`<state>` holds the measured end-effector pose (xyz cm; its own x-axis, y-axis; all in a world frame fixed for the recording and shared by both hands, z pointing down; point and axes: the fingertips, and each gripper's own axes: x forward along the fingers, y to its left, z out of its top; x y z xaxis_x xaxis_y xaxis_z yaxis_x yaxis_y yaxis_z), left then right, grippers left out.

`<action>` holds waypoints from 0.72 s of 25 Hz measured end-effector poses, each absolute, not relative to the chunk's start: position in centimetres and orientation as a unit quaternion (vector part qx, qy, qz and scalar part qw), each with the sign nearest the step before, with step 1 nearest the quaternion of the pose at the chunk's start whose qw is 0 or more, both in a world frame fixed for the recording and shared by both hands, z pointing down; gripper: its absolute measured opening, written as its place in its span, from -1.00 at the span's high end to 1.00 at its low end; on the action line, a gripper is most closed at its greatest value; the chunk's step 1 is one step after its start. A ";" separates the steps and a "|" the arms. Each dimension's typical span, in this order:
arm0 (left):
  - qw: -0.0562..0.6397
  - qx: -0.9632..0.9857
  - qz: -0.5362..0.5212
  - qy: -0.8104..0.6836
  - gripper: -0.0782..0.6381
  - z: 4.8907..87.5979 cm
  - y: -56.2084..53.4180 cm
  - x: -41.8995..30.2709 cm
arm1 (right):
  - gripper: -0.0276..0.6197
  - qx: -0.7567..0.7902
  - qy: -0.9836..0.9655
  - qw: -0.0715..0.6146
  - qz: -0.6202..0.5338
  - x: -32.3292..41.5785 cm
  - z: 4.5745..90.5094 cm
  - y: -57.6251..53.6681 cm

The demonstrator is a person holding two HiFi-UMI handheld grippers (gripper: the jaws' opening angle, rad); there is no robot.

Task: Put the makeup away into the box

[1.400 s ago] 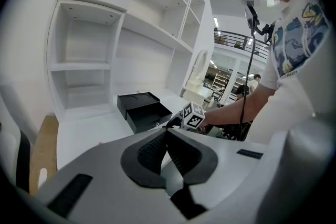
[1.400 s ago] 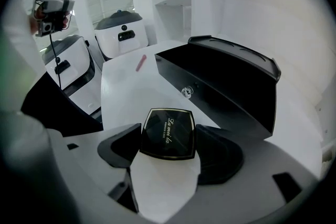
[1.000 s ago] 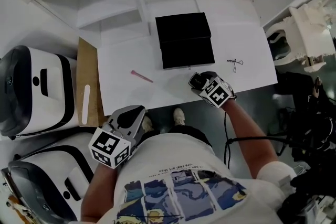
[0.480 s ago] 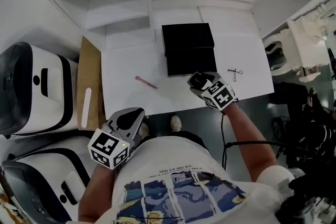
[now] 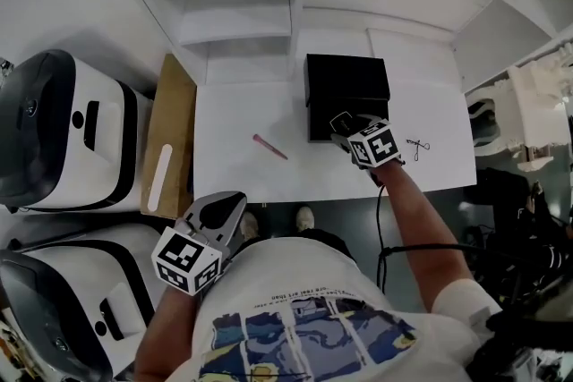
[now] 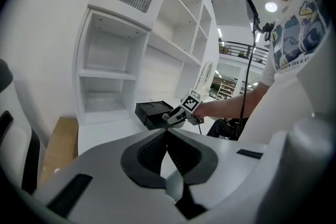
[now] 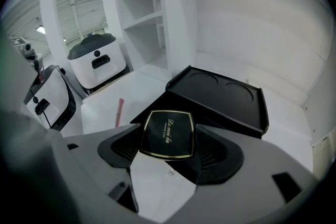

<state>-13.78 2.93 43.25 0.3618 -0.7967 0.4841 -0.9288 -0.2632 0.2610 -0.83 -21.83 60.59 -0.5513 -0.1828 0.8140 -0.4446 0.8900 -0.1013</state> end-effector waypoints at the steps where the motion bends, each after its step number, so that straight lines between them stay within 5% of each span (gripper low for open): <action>1: 0.258 0.781 0.128 -0.554 0.74 43.3 3.1 -14.1 | -0.10 0.183 -0.866 0.439 0.156 -1.3 61.0 -22.3; 18: 0.281 0.749 0.128 -0.586 0.74 44.4 4.7 -17.1 | -0.10 0.234 -0.810 0.495 0.210 -4.4 66.3 -25.2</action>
